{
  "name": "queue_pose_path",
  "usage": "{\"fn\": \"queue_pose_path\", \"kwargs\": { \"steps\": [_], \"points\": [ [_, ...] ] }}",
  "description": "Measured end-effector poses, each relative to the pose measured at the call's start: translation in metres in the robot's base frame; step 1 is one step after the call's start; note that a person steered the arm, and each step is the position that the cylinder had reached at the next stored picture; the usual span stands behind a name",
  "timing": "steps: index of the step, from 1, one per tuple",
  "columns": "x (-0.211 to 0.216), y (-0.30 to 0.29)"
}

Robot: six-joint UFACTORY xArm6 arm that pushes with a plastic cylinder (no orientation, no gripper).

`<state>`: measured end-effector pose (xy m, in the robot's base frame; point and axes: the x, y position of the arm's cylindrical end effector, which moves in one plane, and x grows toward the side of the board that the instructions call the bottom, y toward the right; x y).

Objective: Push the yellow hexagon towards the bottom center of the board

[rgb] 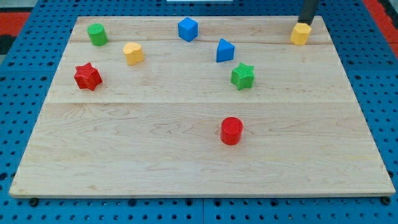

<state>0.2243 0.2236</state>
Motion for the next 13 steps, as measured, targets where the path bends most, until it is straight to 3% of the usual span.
{"fn": "queue_pose_path", "kwargs": {
  "steps": [1,2,3,4,5,8,11,12,13],
  "points": [
    [0.020,-0.035],
    [0.032,-0.020],
    [-0.013,-0.034],
    [0.010,0.023],
    [0.039,0.027],
    [0.097,-0.066],
    [0.209,-0.101],
    [0.206,-0.176],
    [0.195,-0.172]
  ]
}}
